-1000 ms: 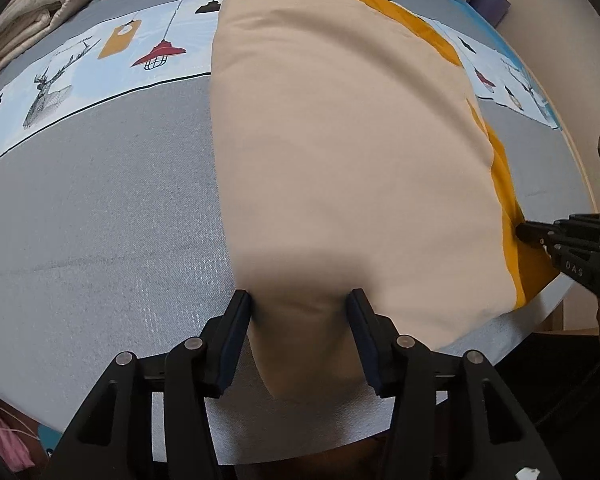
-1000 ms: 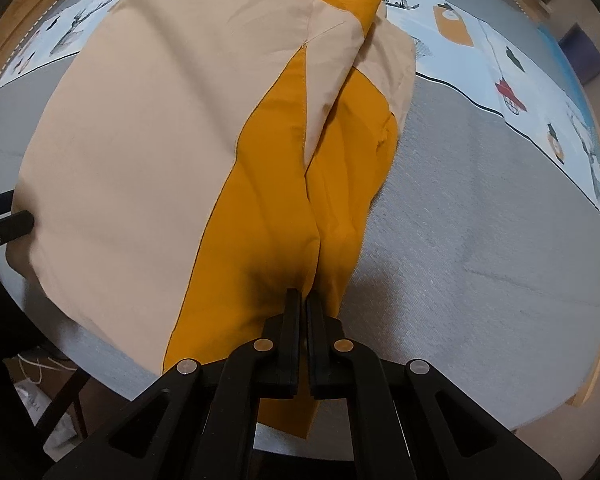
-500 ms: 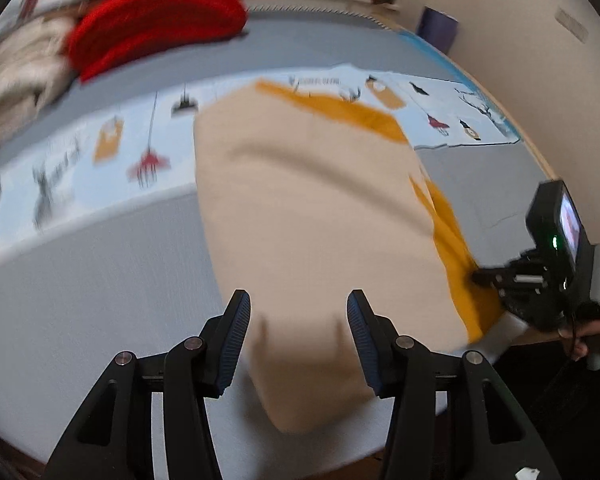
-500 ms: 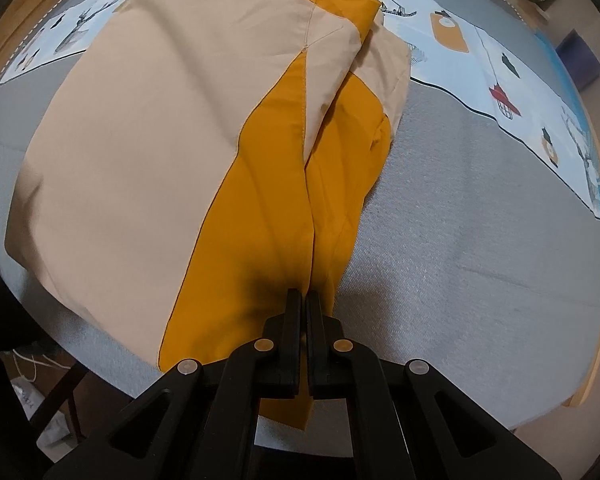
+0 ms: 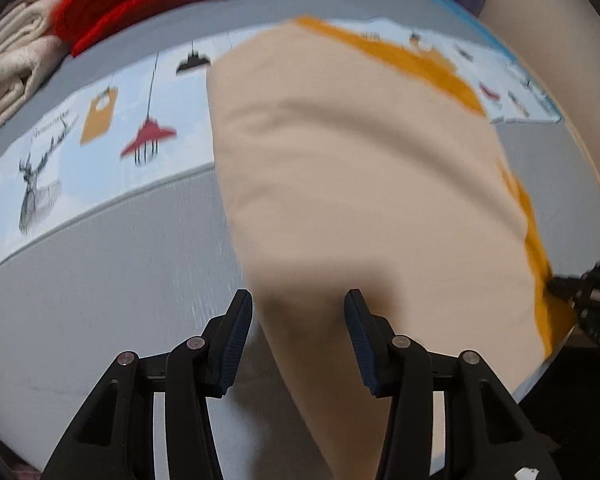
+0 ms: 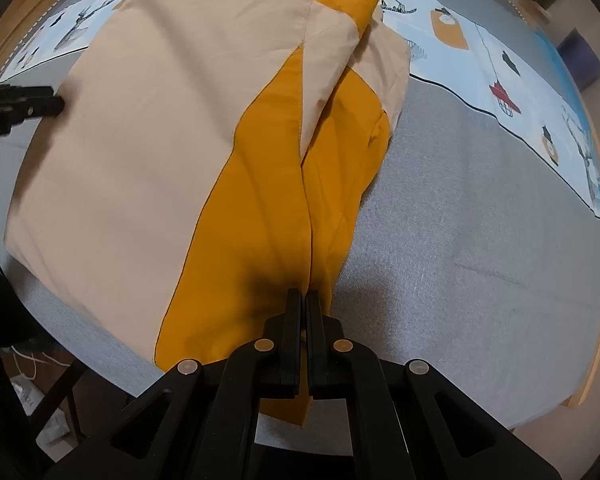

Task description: Fold large clothes

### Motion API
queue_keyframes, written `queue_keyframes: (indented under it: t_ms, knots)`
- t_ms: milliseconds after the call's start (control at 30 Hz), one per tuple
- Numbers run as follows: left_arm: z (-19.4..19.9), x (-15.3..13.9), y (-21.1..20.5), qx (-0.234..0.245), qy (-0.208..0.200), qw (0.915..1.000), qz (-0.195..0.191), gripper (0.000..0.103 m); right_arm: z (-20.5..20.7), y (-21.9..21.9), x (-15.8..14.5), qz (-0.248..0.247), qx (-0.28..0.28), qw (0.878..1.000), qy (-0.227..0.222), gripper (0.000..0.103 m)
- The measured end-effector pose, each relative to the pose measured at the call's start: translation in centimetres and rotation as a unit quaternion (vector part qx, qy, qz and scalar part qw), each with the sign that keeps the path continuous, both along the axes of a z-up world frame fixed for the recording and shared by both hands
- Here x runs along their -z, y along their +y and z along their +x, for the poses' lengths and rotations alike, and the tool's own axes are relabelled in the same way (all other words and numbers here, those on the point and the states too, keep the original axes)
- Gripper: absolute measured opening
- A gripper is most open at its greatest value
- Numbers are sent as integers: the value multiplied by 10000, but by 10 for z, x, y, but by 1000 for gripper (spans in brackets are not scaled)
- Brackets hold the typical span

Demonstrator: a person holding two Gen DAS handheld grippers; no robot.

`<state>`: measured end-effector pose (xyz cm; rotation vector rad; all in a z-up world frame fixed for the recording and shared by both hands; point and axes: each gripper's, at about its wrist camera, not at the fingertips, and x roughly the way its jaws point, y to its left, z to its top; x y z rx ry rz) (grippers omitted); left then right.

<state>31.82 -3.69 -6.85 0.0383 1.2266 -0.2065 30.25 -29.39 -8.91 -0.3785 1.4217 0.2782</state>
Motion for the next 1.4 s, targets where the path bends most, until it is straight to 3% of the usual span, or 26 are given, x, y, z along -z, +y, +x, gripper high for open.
queue_keyframes:
  t_ms: [300,400,500,567,633,700,733,767,833,1033,1400]
  knots:
    - [6,-7,-3,-124,-91,9994,-302,44,1,-8,-3,13,153,9999,-42,2]
    - [12,-6,-3,-155,-72,9994,-308,44,4,-28,-5,-247,467,9985,-141,2]
    - [15,-7,3,-331,-66,9985,-430,44,9,-53,-19,-140,915,9946,-464,2]
    - [18,-8,11,-494,-55,9971,-570,44,12,-62,-41,101,1082,9893,-976,3]
    - [20,-10,18,-624,-58,9955,-715,44,13,-69,-75,754,1280,9742,-1701,6]
    - [23,-11,25,-774,-70,9934,-842,44,16,-72,-97,1409,1417,9566,-2121,11]
    - [24,-11,27,-835,-68,9926,-879,44,18,-71,-101,1658,1455,9505,-2190,22]
    - [25,-10,28,-876,-67,9920,-911,44,22,-70,-103,1897,1484,9450,-2214,41]
    - [25,-11,28,-907,-104,9914,-938,44,29,-64,-100,2143,1543,9386,-2222,58]
    - [27,-17,29,-952,-301,9905,-946,44,84,-32,-72,2361,1678,9393,-1840,58]
    - [34,-12,43,-1102,-192,9882,-1048,44,178,-9,3,2517,2345,9326,-1095,58]
